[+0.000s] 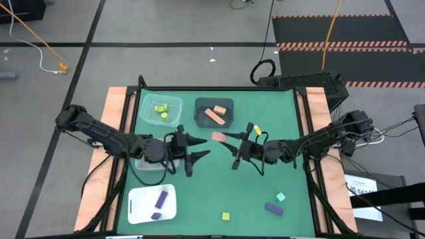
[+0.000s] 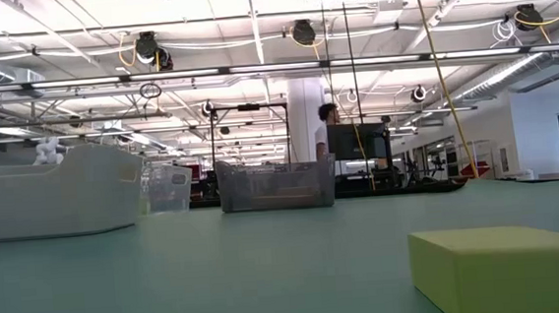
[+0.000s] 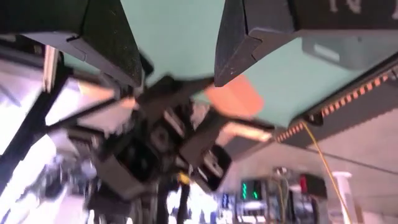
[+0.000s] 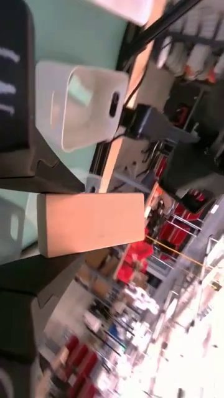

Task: Sort & place blocks by color
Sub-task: Put the brown block into the black bin, then put the green block into the transparent bin

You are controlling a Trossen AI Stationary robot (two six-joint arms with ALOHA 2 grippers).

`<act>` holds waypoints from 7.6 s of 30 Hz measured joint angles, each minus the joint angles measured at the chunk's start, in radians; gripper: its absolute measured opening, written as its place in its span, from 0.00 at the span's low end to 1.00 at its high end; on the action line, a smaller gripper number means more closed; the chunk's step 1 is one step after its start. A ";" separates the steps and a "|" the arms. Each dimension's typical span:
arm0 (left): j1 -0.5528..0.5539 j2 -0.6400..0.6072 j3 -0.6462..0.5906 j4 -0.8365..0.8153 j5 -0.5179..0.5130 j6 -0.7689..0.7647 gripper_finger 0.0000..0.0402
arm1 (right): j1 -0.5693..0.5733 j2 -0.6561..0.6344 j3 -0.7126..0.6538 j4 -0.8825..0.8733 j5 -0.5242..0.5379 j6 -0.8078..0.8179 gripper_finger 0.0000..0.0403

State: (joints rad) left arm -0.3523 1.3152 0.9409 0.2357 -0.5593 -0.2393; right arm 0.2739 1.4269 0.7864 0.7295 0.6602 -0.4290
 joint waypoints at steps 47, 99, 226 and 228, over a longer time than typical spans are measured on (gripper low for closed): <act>0.208 0.119 0.002 0.184 0.170 -0.375 0.14 | -0.031 0.000 0.002 0.069 0.021 -0.116 0.39; 0.686 0.312 0.001 -0.227 0.421 -0.062 0.15 | -0.228 0.000 0.001 -0.584 -0.349 1.309 0.63; 0.110 0.005 0.001 -0.126 0.060 -0.561 0.57 | 0.045 -0.043 -0.048 0.019 -0.061 0.057 0.28; 0.128 0.006 0.001 -0.098 0.063 -0.569 0.57 | 0.026 -0.043 -0.048 0.019 -0.060 0.055 0.28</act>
State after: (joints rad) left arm -0.2242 1.3209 0.9417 0.1373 -0.4964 -0.8085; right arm 0.3000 1.3834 0.7380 0.7486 0.5999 -0.3745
